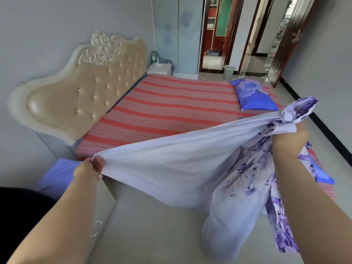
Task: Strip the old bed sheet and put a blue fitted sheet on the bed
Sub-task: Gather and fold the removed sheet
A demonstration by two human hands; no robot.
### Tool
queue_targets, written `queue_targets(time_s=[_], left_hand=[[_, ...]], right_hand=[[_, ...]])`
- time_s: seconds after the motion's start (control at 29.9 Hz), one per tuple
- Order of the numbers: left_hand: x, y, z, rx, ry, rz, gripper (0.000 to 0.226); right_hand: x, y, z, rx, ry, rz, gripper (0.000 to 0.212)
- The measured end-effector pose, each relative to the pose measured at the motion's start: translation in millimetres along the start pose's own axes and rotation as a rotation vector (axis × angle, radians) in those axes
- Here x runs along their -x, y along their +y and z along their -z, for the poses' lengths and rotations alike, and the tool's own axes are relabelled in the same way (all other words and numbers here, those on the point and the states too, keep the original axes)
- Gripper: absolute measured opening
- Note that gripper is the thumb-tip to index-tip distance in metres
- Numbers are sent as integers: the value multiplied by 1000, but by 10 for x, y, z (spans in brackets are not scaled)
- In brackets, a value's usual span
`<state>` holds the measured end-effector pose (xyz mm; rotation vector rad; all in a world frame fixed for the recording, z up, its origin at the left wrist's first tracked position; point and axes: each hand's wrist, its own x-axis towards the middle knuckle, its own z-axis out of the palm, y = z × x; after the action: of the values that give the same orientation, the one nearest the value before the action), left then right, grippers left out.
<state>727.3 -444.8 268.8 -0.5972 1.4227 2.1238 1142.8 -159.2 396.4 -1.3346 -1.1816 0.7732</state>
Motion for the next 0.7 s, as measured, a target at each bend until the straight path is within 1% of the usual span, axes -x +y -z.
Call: queue_targets(time_s=[0.03,0.07,0.13,0.17,0.23,0.27,0.33,0.4,0.43,0.47,0.5,0.57,0.6,0.63,0.67,0.7], left_hand=[[-4,-16,26,3,-15,-13,42],[14,-34,44,-48,-13,-28,43],[48,-118,20,-224,-30,-4,43],[35,-175,3,-273,-65,4,44],[112,-264,-74,-388,-82,-30,44],[121,-298,-117,-475,-92,-70,45],[177,-387,-183,-629,-132,-91,61],[321,-511,-339,-654,-181,-30,86],[471,-558,-489,-700,-230,-55,96],[679,-593,-679,-796,-324,-152,100],[944,-633,-894,-922,-467,-299,100],[1545,-803,-1291,-1123,-851,-642,90],[1852,-893,-1427,-1232,-1034,-792,90],[2124,-980,-1537,-1337,-1177,-929,97],[2329,-1044,-1607,-1414,-1245,-1102,105],[2418,-1085,-1644,-1456,-1258,-1268,110]], right_hand=[[-1,44,-21,26,-25,0,31],[42,53,-30,60,-45,17,26],[49,90,-48,175,-88,73,13],[31,121,-66,240,-78,80,10],[42,147,-81,256,-90,114,11],[49,165,-85,233,-85,119,15],[75,161,-88,267,-83,111,19],[105,151,-124,297,-128,95,15],[154,133,-154,312,-151,99,18],[223,106,-192,345,-187,119,22],[289,97,-243,359,-225,141,23],[449,78,-351,410,-286,158,11],[530,72,-392,438,-317,168,13],[595,72,-427,449,-354,177,17],[656,65,-455,446,-391,181,17],[701,52,-472,442,-432,181,16]])
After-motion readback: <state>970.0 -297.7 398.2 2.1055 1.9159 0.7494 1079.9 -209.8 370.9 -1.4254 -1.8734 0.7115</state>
